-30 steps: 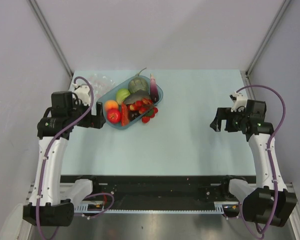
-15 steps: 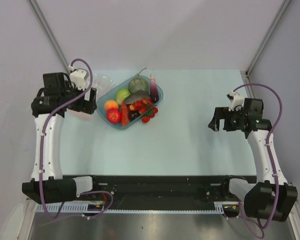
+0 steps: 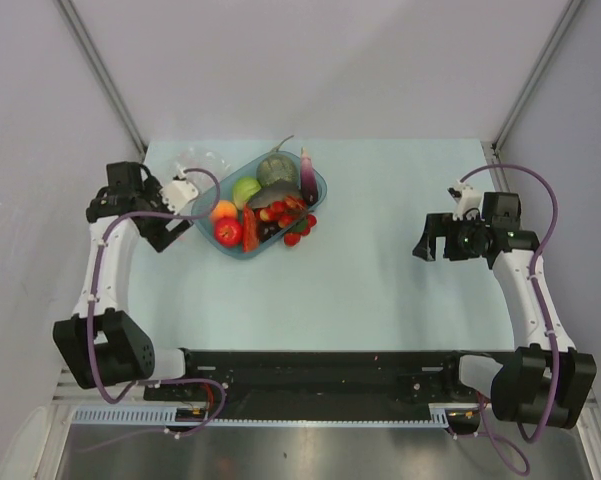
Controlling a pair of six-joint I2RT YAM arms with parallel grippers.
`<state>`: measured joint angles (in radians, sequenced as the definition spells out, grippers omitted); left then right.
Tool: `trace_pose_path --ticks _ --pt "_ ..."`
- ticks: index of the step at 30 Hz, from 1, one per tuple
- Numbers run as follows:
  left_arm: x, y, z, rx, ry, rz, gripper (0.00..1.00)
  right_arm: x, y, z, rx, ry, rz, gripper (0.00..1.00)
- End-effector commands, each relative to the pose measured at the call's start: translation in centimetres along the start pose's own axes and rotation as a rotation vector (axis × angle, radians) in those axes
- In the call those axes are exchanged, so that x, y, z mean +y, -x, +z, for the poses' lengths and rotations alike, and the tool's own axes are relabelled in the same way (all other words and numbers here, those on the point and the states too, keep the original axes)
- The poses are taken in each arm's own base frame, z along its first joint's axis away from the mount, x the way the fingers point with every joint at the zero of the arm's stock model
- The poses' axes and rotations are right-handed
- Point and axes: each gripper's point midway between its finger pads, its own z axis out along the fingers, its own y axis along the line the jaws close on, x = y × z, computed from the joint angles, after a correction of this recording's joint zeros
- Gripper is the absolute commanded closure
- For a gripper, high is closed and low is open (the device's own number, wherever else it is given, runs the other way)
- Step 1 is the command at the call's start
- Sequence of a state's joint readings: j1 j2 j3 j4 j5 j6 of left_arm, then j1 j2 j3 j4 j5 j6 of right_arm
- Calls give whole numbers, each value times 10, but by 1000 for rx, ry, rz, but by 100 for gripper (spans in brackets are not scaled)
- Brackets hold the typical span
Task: Place the food in the zip-top bag and seal the zipper
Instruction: Pick up the zipper food storage bag at the corner of the board.
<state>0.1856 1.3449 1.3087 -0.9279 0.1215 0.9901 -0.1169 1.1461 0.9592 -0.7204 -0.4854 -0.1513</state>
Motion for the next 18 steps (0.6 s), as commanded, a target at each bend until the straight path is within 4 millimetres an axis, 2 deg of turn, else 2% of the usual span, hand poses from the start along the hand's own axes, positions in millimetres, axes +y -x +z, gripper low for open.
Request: trace_pose_path --ticks 1,2,4,8,10,11,16,18 --pt "23 3 32 -46 87 234 0 6 19 -4 -35 23 -27 0" --pt "26 5 40 -59 102 255 0 5 20 -4 -34 21 -25 0" --pt "18 -2 63 -50 63 284 0 4 20 -1 -22 22 -20 0" --pt "19 -8 91 -46 54 326 0 2 20 1 -10 20 -14 0" --pt "27 -8 102 -49 93 339 0 1 19 3 -2 18 -10 0" --pt "25 -13 114 -36 77 337 1 1 18 4 4 21 -8 0" --pt "36 -23 142 -1 101 343 0 -2 17 7 23 18 2 0" --pt "32 -33 154 24 77 357 0 -3 17 8 29 16 4 0"
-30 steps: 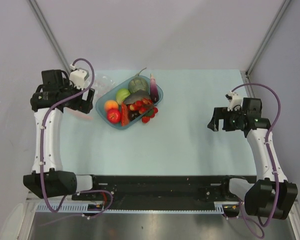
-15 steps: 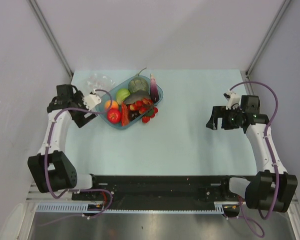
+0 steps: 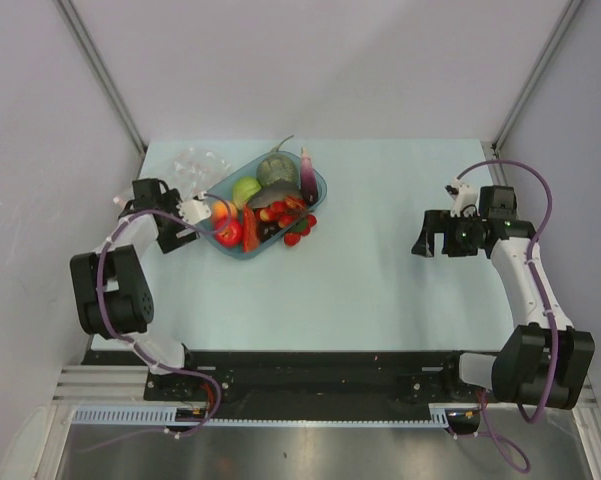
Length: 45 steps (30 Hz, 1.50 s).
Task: Place the food in the zip-top bag and seal the zipper
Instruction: Pick up the zipper food storage bag at the corner of the board.
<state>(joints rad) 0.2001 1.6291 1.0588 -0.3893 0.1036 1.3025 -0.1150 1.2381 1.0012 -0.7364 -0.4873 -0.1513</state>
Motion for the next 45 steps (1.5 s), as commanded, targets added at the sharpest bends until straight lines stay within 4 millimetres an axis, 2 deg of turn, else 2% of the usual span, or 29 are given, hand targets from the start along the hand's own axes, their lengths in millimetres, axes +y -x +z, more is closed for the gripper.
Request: trace_pose_path --ticks 1,7,9,10,13,14,15,16,17,19,20,22,23,24,25,26,29,30,31,33,34,36,37,39,40,42,43,44,45 --pt "21 -11 20 18 83 62 0 3 17 -4 -26 7 -24 0" --pt "31 -20 36 15 138 23 1 -1 16 1 -3 3 -11 0" --pt "38 -20 34 2 162 -3 12 -2 16 3 1 2 -9 0" --pt "42 -19 32 -8 171 -20 25 -2 16 3 1 0 -9 0" --pt "59 -15 20 -53 204 -122 50 -2 16 3 1 2 -6 0" --pt "70 -14 13 -69 222 -167 56 -2 16 3 1 3 -6 0" --pt "69 -12 11 -77 203 -189 62 -1 17 3 -1 5 -5 0" --pt "74 -12 7 -79 209 -208 75 -1 18 3 -4 6 -6 0" --pt "86 -8 0 -90 231 -243 84 -1 19 3 -6 7 -6 0" --pt "92 -7 -6 -87 226 -296 100 1 22 1 -14 12 -7 0" --pt "109 -1 -16 -106 258 -350 100 1 23 1 -15 12 -6 0" --pt "119 6 -27 -127 270 -457 100 1 26 0 -23 12 -9 0" --pt "142 14 -46 -161 323 -488 100 2 27 -2 -26 12 -8 0" --pt "144 22 -55 -189 309 -523 100 3 29 -3 -33 18 -10 0" --pt "161 37 -75 -246 333 -574 100 5 31 -6 -39 23 -8 0" --pt "167 48 -91 -287 335 -590 100 5 32 -6 -42 29 -7 0" --pt "163 100 -127 -396 275 -595 100 9 40 -13 -64 55 -5 0" --pt "161 116 -147 -436 282 -580 100 11 42 -15 -68 73 0 0" --pt "148 145 -157 -486 230 -564 100 10 47 -20 -85 74 4 0" --pt "134 180 -188 -564 210 -520 100 14 52 -28 -101 102 10 0" --pt "116 214 -199 -623 159 -495 100 13 59 -34 -121 103 8 0" --pt "98 245 -220 -687 120 -484 100 16 60 -44 -128 123 7 0" --pt "83 275 -239 -751 72 -490 100 18 63 -49 -139 130 -1 0" --pt "68 302 -257 -815 4 -530 99 26 67 -64 -170 161 -13 0" --pt "52 328 -270 -863 -87 -603 100 29 69 -70 -184 171 -31 0" --pt "43 348 -276 -861 -113 -711 100 42 70 -85 -220 196 -66 0" --pt "29 371 -295 -895 -177 -765 100 45 70 -90 -235 198 -94 0" --pt "21 383 -290 -879 -208 -798 100 50 70 -97 -251 200 -121 1" --pt "16 392 -295 -892 -235 -819 100 55 70 -104 -266 200 -146 0"
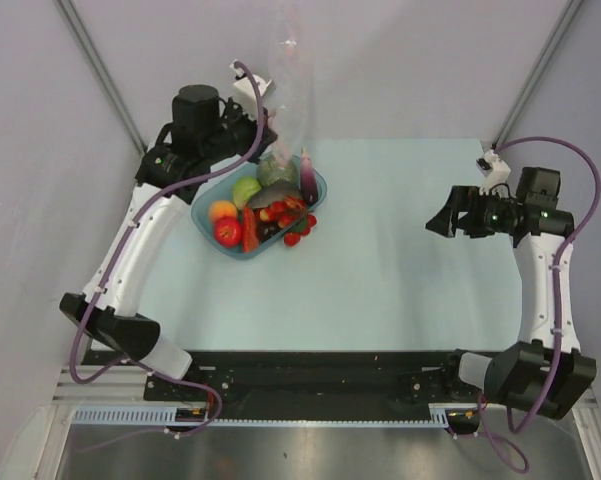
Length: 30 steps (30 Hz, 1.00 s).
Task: Place the food in the zip-top bag and seal the zipper
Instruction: Pick up the zipper food storage bag at the corner of the board.
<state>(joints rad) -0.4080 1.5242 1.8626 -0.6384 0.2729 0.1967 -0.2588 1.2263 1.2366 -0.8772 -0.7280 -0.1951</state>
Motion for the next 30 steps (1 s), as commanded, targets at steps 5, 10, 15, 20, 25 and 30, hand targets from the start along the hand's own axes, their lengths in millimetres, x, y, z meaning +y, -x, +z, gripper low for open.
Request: trace_pose_path --ticks 5,10,15,20,25,30 --pt "-93 47 29 -54 -157 -526 100 68 28 -75 -216 11 -361 0" --pt "-138 53 47 4 -300 -747 100 90 37 -95 -315 -68 -527 4" --pt "-179 41 63 96 -405 -889 100 98 42 -80 -272 -110 -587 11" --pt "-210 20 75 198 -489 -940 100 111 52 -56 -265 -130 -651 20" --pt "-222 7 81 259 -541 -1001 100 115 59 -31 -229 -163 -719 29" --pt "-229 6 80 274 -586 -1013 100 118 60 -19 -226 -184 -744 37"
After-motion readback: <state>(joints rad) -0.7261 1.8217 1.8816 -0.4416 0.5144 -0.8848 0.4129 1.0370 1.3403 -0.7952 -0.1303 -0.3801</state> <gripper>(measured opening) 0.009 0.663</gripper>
